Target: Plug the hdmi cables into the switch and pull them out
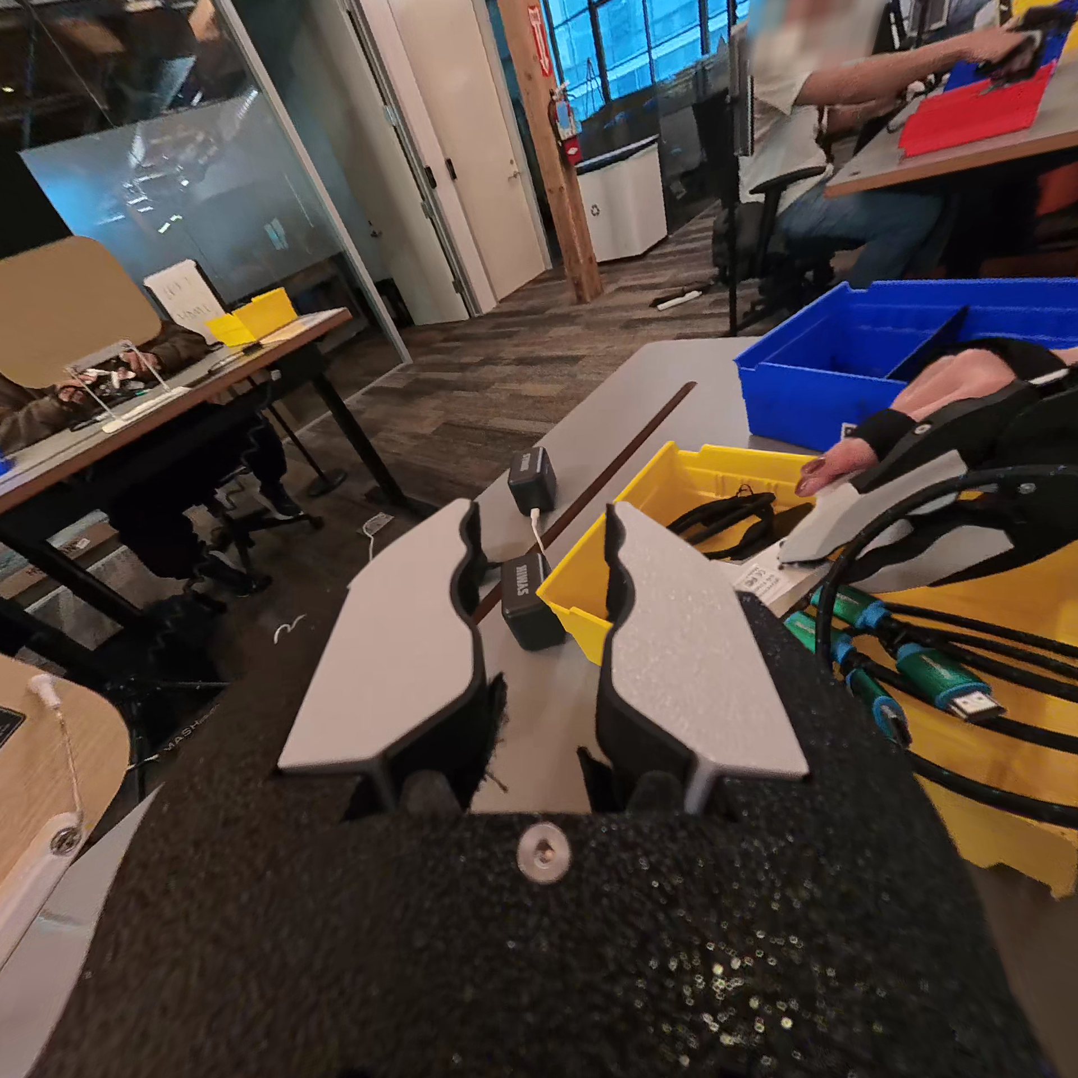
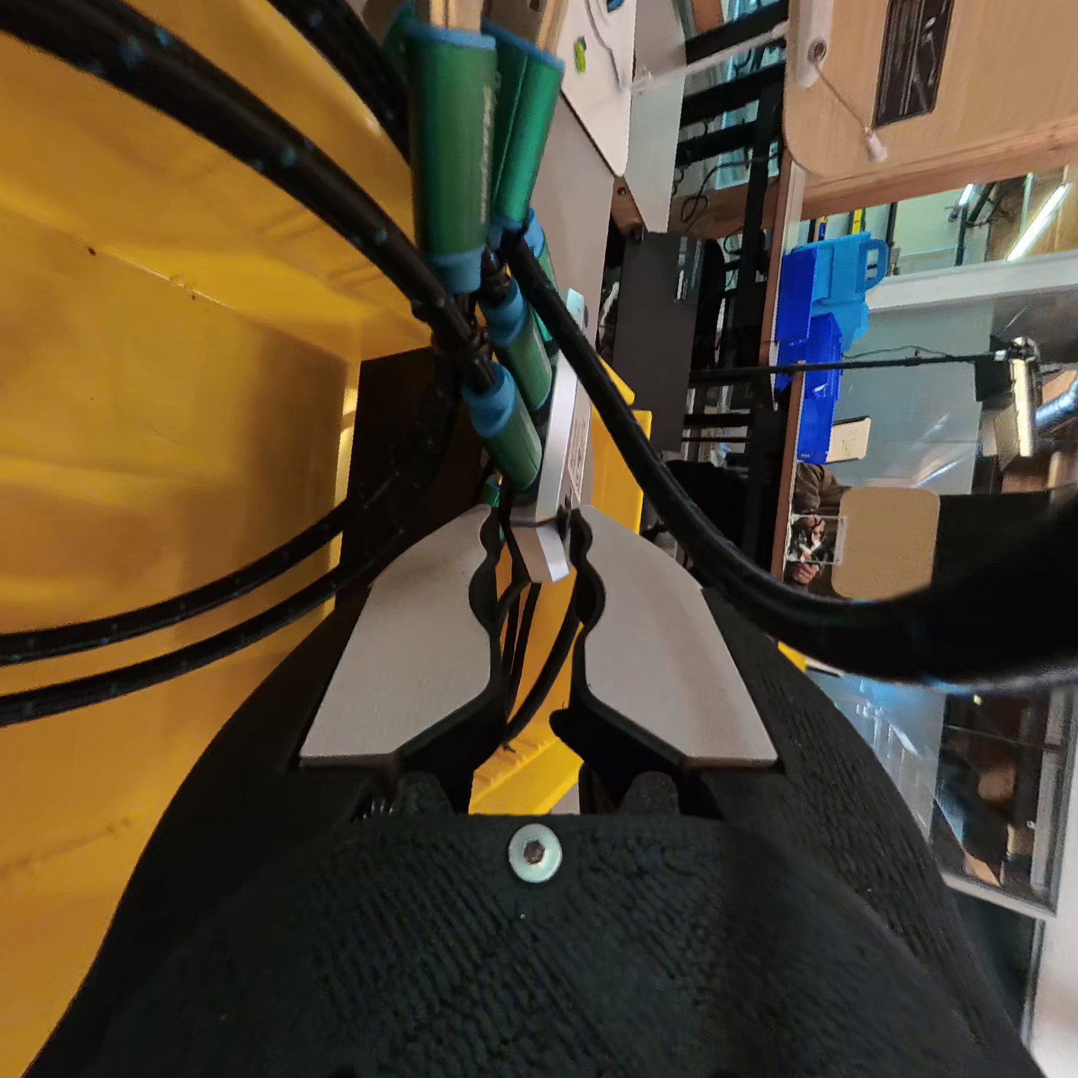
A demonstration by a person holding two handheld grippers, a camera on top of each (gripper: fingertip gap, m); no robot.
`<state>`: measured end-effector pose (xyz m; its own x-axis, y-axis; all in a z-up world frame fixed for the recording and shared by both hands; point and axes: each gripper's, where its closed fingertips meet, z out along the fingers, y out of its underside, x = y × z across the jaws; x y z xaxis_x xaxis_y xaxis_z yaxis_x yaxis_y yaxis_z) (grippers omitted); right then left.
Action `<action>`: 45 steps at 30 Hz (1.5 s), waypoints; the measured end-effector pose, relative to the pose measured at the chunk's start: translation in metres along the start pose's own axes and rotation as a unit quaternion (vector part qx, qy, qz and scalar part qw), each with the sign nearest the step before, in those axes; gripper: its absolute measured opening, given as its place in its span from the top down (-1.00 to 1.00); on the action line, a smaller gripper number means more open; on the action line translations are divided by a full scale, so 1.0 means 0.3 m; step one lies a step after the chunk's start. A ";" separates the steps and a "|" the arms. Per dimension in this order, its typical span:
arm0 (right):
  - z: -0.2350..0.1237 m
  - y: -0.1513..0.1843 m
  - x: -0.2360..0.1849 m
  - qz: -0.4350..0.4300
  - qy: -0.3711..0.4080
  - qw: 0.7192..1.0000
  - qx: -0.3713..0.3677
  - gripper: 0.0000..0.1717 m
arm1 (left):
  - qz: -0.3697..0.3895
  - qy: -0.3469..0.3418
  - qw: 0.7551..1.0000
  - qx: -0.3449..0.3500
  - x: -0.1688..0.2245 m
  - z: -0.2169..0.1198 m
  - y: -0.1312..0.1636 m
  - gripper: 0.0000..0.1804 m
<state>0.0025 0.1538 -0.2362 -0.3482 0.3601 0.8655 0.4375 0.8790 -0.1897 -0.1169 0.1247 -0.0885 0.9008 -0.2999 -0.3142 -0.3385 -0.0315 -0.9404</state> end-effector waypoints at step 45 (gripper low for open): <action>-0.211 -0.254 0.403 0.322 -0.023 0.832 0.451 0.80 | -0.046 0.255 0.931 0.257 0.288 0.142 -0.052 0.40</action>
<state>-0.0205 0.1104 -0.0877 -0.3232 0.8407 0.4345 -0.2463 0.3686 -0.8964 -0.0222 0.1399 -0.1067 0.6295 -0.7361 -0.2490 0.0273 0.3412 -0.9396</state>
